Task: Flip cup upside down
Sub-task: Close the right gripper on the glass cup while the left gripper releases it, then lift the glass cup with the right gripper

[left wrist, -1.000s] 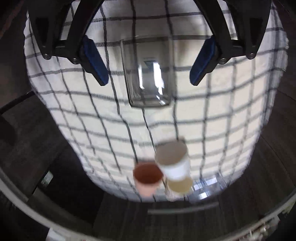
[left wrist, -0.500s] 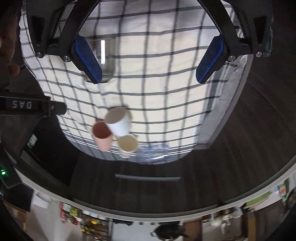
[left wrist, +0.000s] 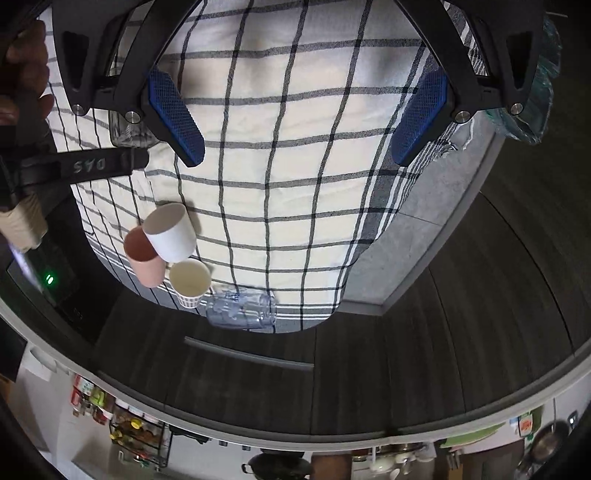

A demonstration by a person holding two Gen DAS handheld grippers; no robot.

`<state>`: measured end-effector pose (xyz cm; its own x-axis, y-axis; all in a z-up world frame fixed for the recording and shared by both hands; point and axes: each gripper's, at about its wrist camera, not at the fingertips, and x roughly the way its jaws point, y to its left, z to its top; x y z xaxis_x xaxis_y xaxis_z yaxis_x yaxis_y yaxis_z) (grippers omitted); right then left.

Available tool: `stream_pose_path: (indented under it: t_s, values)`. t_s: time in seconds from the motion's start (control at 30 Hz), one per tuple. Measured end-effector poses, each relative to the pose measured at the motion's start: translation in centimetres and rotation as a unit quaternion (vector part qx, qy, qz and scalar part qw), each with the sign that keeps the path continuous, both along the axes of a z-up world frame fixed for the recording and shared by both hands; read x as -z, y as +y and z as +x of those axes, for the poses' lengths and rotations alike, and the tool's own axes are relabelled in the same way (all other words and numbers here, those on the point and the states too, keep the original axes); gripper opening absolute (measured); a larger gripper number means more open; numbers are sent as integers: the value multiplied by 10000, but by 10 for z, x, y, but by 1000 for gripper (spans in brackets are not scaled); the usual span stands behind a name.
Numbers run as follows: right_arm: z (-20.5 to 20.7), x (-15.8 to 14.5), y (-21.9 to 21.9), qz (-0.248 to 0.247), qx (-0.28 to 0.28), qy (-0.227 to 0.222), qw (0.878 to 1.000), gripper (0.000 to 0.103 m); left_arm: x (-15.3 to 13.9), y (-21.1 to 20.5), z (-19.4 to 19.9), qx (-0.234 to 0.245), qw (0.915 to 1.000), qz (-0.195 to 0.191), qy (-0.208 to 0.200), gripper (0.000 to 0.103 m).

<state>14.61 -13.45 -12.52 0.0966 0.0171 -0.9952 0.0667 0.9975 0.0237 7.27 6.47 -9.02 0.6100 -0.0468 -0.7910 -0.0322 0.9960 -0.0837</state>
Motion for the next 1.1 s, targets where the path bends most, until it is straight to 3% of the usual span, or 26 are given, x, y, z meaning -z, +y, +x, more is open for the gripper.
stream_pose_path:
  t_s: [0.4, 0.67, 0.9, 1.1]
  values:
    - [21, 46, 3, 44, 232, 1109, 9936, 82, 21, 16, 17, -161, 9988, -307, 332, 103]
    - [33, 73, 4, 88, 345, 1569, 9870, 68, 31, 21, 23, -212, 9977, -390, 511, 103]
    - [38, 77, 4, 186, 377, 1479, 9881, 67, 32, 19, 22, -191, 9978, -401, 498, 103]
    - [16, 63, -2, 266, 370, 1165, 9921, 66, 28, 19, 19, -226, 9980, -430, 395, 103]
